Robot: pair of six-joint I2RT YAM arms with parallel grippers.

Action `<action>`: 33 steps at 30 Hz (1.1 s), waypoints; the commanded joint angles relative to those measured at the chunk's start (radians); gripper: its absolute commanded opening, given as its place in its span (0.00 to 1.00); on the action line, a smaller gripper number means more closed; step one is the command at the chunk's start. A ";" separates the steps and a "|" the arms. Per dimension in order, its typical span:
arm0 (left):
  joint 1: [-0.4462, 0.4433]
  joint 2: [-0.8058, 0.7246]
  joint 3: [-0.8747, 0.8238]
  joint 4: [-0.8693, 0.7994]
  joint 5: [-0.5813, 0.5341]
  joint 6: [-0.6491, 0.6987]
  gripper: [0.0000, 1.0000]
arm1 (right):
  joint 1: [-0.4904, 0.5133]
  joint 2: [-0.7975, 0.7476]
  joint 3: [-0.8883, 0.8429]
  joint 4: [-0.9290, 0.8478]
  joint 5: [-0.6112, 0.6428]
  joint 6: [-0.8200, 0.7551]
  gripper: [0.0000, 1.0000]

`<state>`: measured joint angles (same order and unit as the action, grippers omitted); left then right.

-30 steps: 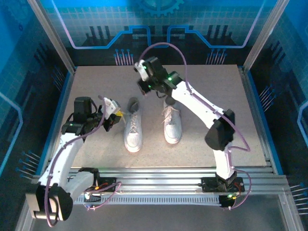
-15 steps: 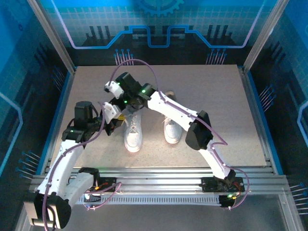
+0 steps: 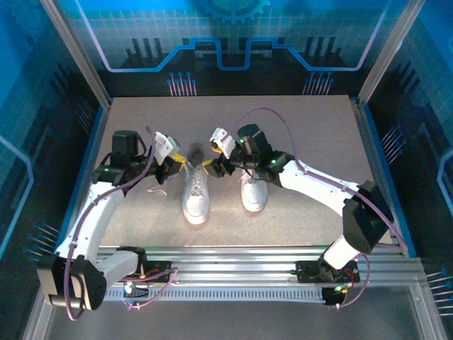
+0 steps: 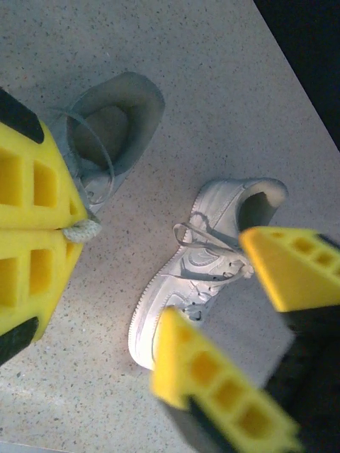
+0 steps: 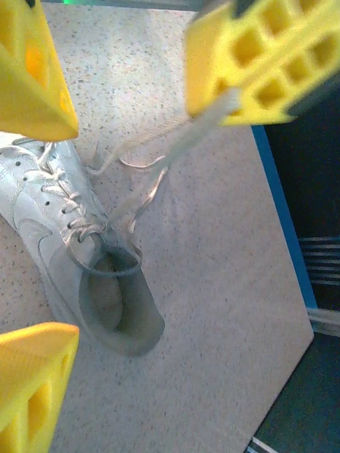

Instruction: Tie the shoes

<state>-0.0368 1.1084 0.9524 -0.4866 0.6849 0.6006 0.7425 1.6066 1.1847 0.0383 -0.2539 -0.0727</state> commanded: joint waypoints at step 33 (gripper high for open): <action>0.174 0.220 0.089 -0.195 -0.477 -0.598 0.54 | 0.076 0.267 0.286 -0.066 -0.088 -0.042 0.00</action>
<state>0.1120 1.2541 1.0042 -0.5407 0.3191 0.1699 0.8238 1.8614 1.4441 0.0086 -0.3252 -0.1062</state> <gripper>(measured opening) 0.538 0.040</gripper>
